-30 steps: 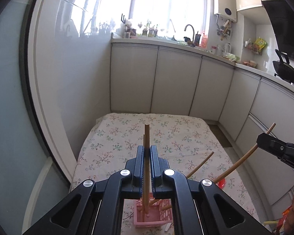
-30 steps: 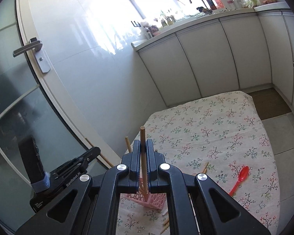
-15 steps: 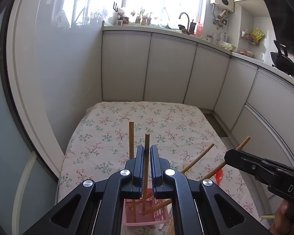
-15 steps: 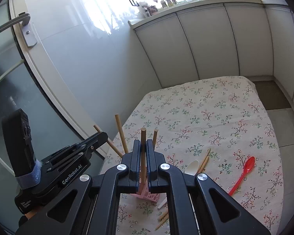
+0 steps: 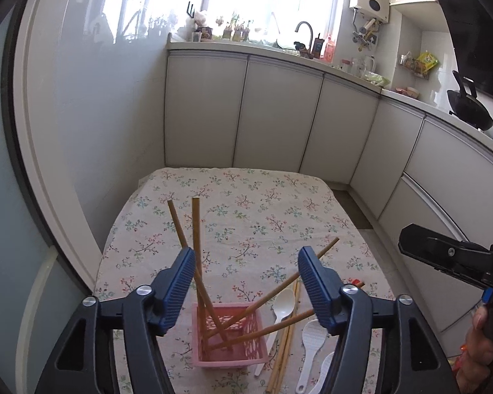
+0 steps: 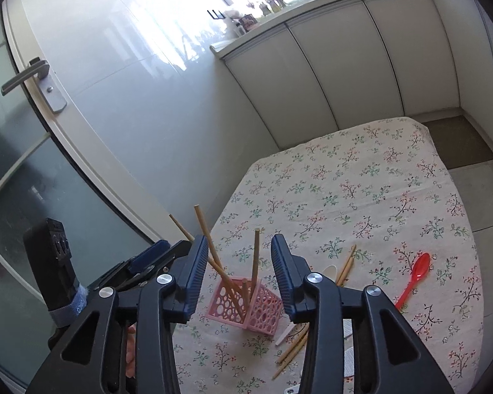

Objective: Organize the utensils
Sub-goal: 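Lower chopsticks into the basket and open both tools, then withdraw both tools from the basket toward the remaining utensils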

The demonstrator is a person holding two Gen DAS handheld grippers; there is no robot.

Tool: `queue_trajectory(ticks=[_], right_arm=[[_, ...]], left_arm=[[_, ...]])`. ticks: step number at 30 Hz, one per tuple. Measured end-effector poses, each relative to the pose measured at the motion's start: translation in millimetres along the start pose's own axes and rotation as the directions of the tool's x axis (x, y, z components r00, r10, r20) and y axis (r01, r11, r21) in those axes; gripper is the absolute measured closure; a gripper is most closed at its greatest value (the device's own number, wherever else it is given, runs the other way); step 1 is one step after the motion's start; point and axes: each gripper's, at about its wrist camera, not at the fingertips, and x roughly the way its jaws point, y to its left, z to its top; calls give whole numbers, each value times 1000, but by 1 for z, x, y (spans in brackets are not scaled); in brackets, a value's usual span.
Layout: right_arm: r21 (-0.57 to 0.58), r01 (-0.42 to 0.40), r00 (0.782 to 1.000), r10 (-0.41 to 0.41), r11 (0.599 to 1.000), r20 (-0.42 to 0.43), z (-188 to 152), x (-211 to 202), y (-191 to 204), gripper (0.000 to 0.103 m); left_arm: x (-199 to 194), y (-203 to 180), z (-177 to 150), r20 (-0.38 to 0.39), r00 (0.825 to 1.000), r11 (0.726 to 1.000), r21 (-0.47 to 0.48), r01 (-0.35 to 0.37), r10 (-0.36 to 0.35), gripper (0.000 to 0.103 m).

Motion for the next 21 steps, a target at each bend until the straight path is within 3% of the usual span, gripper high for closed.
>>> queue_trajectory(ticks=[3, 8, 13, 21], right_arm=[[9, 36, 999, -36, 999, 2, 1, -12, -15, 47], [39, 130, 991, -129, 991, -29, -2, -30, -49, 40], [74, 238, 969, -232, 968, -86, -10, -45, -88, 39], [175, 367, 922, -333, 913, -200, -27, -70, -151, 38]], left_arm=[[-4, 0, -3, -26, 1000, 1000, -14, 12, -12, 20], [-10, -9, -11, -79, 996, 999, -3, 45, -45, 18], [-19, -34, -16, -131, 987, 994, 39, 102, -96, 18], [-19, -105, -34, -258, 949, 962, 155, 225, -180, 17]])
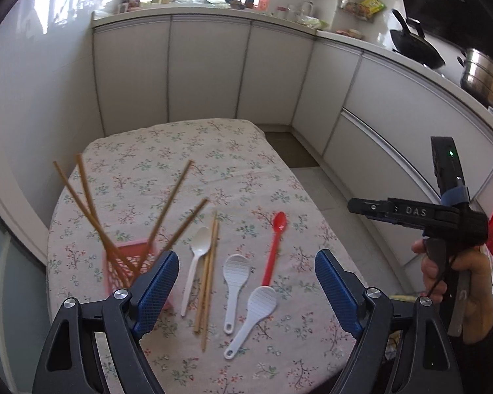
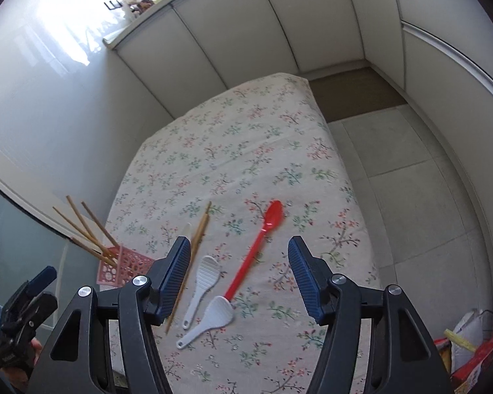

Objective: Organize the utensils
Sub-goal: 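Withdraw both tools from the basket toward the remaining utensils, then lower left tool onto the remaining wooden chopsticks and close on them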

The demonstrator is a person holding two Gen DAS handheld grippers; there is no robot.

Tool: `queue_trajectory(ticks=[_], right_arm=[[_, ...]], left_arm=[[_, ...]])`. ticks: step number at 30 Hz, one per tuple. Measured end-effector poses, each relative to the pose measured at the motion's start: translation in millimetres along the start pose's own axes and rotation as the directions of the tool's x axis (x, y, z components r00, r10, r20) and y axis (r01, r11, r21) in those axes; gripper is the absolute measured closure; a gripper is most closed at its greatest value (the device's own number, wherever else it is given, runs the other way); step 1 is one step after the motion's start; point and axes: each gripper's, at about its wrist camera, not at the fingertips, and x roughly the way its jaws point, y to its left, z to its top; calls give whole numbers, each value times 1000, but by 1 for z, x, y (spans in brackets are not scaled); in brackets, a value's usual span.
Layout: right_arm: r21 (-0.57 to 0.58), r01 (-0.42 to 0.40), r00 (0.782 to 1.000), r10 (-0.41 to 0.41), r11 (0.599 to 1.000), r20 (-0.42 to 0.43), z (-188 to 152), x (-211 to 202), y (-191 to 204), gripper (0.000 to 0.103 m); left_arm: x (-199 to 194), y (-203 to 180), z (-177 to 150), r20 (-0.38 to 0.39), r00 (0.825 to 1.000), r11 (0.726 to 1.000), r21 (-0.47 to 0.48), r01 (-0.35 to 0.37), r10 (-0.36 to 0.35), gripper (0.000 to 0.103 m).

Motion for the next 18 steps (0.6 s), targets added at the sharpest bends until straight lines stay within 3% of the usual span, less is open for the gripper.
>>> queue_trajectory(ticks=[6, 9, 14, 16, 18], right_arm=[[62, 66, 995, -61, 996, -75, -6, 6, -37, 38], [80, 97, 991, -89, 992, -104, -7, 11, -49, 38], [94, 127, 980, -110, 988, -165, -7, 25, -58, 38], [96, 135, 976, -115, 986, -184, -6, 33, -59, 38], [100, 143, 972, -121, 985, -204, -5, 40, -60, 38]], left_arm=[[42, -39, -7, -121, 993, 996, 87, 15, -4, 17], [71, -40, -6, -196, 981, 998, 54, 22, -11, 17], [126, -27, 3, -279, 960, 999, -5, -35, 33, 19], [147, -22, 8, -293, 954, 998, 2, -66, 64, 34], [171, -16, 13, -311, 946, 996, 15, -91, 91, 68]])
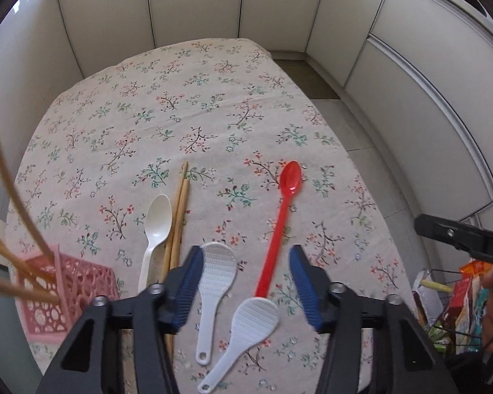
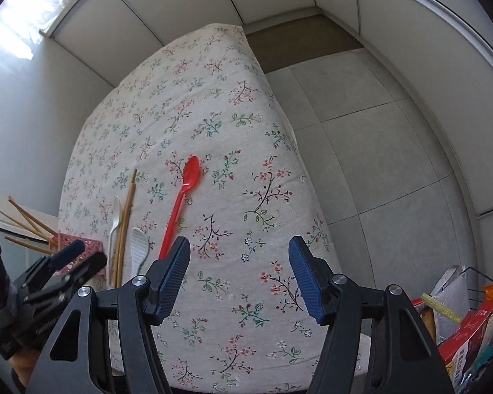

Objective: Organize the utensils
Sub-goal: 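Lower left tool onto the remaining wooden chopsticks and close on them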

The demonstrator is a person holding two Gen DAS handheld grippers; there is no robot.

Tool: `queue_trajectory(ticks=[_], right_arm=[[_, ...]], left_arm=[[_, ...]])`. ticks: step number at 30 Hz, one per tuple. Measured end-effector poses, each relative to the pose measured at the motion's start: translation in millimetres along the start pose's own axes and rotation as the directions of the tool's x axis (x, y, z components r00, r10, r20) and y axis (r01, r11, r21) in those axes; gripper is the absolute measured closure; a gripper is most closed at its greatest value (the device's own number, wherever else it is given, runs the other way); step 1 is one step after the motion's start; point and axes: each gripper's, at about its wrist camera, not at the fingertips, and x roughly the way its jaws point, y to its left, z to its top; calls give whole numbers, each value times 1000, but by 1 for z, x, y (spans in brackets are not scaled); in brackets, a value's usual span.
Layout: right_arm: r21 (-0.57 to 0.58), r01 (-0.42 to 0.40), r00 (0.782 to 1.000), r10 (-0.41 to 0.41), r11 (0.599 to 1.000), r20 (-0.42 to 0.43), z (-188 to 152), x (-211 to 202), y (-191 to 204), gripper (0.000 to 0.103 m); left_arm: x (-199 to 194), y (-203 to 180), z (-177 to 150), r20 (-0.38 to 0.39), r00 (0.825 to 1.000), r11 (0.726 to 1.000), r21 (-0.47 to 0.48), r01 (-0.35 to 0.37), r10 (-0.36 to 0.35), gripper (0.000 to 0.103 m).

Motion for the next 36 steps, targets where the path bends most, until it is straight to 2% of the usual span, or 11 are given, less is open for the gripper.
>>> queue_trajectory(ticks=[2, 5, 17, 22, 25, 28, 33, 36], right_arm=[[8, -5, 1000, 5, 1000, -16, 2, 5, 0, 38], [9, -7, 999, 7, 1000, -43, 5, 14, 3, 38], [15, -7, 997, 8, 1000, -71, 13, 24, 6, 38], [10, -6, 997, 7, 1000, -74, 14, 25, 8, 38], [9, -8, 997, 8, 1000, -75, 14, 25, 8, 38], [11, -6, 997, 7, 1000, -76, 14, 25, 7, 38], [19, -3, 997, 4, 1000, -79, 14, 25, 5, 38], [23, 0, 997, 2, 1000, -80, 14, 25, 4, 38]], left_arm=[[22, 5, 11, -25, 999, 999, 6, -34, 34, 84], [49, 18, 21, -56, 995, 996, -9, -89, 88, 91], [88, 45, 34, -92, 977, 980, -33, -196, 192, 91], [89, 54, 38, -94, 980, 982, -51, -183, 178, 91], [90, 52, 38, -107, 984, 987, -54, -150, 143, 91], [91, 46, 39, -113, 982, 987, -30, -157, 153, 91], [92, 36, 40, -140, 989, 998, -20, -56, 52, 91], [91, 30, 41, -137, 990, 999, 5, -41, 42, 91]])
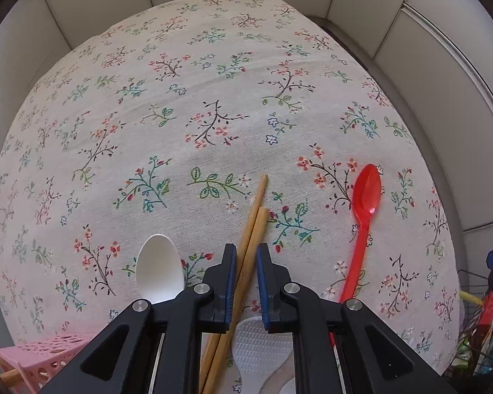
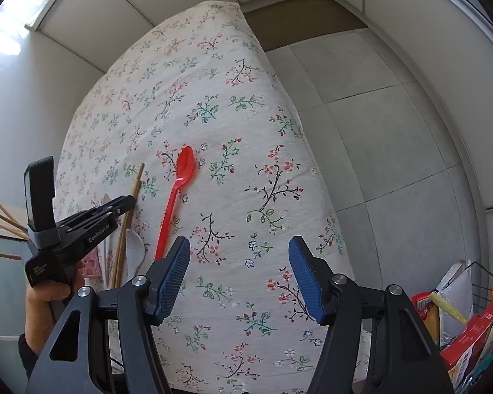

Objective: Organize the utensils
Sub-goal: 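Lower left tool onto the remaining wooden chopsticks and close on them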

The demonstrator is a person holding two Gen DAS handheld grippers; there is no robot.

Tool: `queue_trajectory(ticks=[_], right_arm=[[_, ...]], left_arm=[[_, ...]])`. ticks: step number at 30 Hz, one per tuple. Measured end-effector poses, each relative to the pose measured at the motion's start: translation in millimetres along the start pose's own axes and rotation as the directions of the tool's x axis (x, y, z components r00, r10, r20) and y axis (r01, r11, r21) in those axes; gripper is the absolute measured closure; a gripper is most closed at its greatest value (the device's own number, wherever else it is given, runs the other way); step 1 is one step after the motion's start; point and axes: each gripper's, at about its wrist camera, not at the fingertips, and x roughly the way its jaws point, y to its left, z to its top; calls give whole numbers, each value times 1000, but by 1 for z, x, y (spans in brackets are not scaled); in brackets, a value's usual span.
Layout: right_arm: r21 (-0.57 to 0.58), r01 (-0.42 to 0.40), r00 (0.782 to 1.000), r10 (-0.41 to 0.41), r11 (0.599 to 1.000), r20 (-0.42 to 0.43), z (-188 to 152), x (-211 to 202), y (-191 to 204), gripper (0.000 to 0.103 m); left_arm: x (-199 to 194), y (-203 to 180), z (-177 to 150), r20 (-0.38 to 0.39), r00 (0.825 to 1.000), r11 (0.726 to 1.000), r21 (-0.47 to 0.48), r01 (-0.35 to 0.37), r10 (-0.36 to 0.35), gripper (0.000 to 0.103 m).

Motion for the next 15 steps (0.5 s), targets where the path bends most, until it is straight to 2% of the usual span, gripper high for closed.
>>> queue_trajectory(ticks=[5, 15], right_arm=[[3, -1, 1000, 1, 1000, 1, 0, 0, 0, 38], [7, 5, 1000, -5, 1000, -5, 1, 2, -1, 38]], left_arm=[[-3, 5, 6, 30, 999, 999, -22, -38, 39, 91], [6, 9, 9, -34, 999, 999, -3, -39, 38, 91]])
